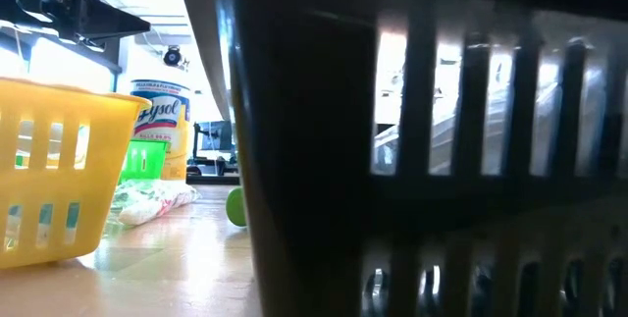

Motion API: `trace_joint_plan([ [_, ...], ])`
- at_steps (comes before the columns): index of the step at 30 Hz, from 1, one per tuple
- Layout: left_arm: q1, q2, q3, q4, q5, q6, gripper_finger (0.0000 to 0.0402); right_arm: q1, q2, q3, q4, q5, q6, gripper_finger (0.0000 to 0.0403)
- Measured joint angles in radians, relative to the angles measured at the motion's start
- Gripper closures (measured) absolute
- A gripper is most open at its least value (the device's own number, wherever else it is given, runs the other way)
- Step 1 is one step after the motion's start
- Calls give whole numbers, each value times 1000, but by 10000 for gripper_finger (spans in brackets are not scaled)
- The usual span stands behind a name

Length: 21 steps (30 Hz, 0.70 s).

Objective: Pick & Place Travel size toiletries
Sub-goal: Put the cotton pack into the black bin

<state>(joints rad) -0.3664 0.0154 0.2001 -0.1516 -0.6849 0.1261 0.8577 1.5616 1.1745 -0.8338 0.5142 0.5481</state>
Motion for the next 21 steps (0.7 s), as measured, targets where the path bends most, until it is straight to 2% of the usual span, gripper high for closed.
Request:
trace_joint_plan([
  [6,0,0,0,0,0,0,402,-20,0,32,41,107,-119,401],
  [9,0,0,0,0,0,0,402,-47,0,32,118,108,-224,401],
  [11,0,0,0,0,0,0,402,-72,0,32,188,75,-295,401],
  [17,0,0,0,0,0,0,402,-143,0,32,452,-120,-495,401],
  [21,0,0,0,0,0,0,402,-164,-1,32,545,-207,-572,401],
])
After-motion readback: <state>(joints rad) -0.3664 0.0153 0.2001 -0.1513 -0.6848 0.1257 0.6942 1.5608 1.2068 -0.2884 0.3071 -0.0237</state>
